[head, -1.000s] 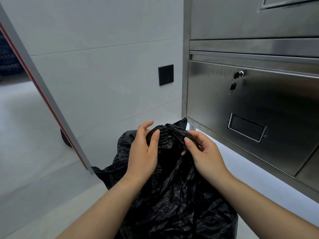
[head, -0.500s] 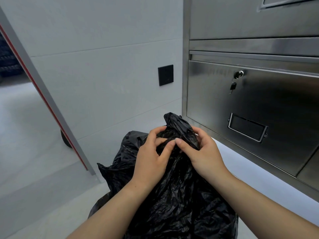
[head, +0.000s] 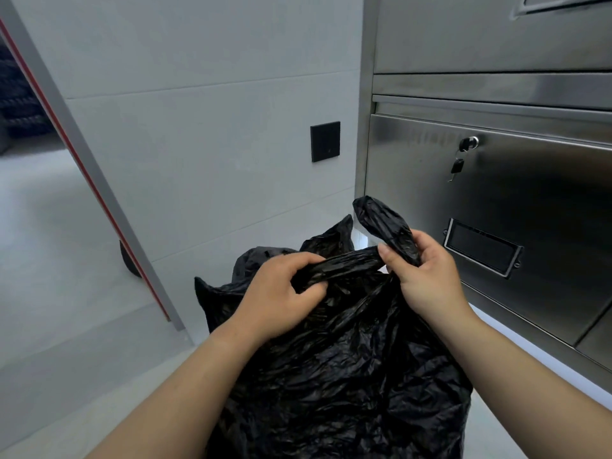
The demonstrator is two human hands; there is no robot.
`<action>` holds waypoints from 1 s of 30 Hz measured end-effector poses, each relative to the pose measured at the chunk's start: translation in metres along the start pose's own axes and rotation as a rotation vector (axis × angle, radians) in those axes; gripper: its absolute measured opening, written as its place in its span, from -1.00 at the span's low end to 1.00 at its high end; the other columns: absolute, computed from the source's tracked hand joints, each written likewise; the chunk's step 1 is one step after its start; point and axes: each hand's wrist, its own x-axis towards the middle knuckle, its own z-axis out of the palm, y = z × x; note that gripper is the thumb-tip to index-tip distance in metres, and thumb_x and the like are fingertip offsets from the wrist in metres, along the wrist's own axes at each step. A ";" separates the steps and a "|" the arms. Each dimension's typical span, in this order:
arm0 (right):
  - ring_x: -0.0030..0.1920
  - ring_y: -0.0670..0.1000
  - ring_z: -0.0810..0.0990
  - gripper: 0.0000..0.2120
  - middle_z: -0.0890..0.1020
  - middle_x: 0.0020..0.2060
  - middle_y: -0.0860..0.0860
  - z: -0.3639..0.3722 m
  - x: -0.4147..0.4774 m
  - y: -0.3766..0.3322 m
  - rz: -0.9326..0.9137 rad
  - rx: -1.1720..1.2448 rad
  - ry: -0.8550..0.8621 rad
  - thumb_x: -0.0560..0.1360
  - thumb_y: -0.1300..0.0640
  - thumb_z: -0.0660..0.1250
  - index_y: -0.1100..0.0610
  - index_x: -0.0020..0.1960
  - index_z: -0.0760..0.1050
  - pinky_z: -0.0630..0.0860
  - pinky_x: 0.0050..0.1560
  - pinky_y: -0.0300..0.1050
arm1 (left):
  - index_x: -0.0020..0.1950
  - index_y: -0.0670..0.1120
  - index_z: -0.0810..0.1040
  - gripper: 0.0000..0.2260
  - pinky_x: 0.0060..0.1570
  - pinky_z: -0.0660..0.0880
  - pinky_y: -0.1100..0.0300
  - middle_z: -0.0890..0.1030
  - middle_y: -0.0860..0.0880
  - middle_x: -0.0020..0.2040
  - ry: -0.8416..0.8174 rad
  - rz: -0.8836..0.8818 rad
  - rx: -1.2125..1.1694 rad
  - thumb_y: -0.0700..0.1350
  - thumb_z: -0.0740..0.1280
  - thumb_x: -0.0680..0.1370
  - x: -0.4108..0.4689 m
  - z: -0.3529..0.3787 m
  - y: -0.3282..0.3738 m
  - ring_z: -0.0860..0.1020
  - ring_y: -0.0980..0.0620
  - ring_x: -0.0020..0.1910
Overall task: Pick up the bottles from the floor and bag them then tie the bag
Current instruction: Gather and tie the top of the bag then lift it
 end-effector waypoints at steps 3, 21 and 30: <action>-0.39 -0.24 0.54 -0.86 0.59 -0.42 -0.18 0.001 -0.003 0.006 0.036 0.020 -0.012 0.45 0.20 0.40 0.08 0.00 0.53 0.48 -0.21 -0.26 | 0.04 0.10 0.54 -0.77 0.08 0.49 0.10 0.67 0.10 -0.07 -0.160 -0.109 -0.227 -0.10 0.27 0.41 -0.003 -0.006 -0.001 0.61 0.05 -0.04; -0.38 -0.18 0.54 -0.85 0.59 -0.40 -0.14 0.004 -0.013 0.014 0.033 -0.130 -0.089 0.43 -0.05 0.38 -0.02 -0.07 0.50 0.42 -0.29 -0.37 | 0.09 -0.01 0.44 -0.80 -0.15 0.42 0.31 0.57 0.13 -0.13 0.082 -0.084 -0.143 0.04 0.09 0.61 0.001 0.016 0.009 0.53 0.24 -0.13; -0.21 -0.25 0.53 -0.93 0.60 -0.24 -0.21 0.012 -0.024 0.017 -0.093 -0.382 -0.262 0.51 -0.05 0.27 -0.07 -0.08 0.45 0.37 -0.25 -0.44 | 0.24 -0.12 0.41 -0.67 0.07 0.22 0.59 0.40 0.03 0.15 0.168 0.066 -0.022 0.01 0.06 0.60 -0.003 0.018 0.006 0.36 0.41 0.11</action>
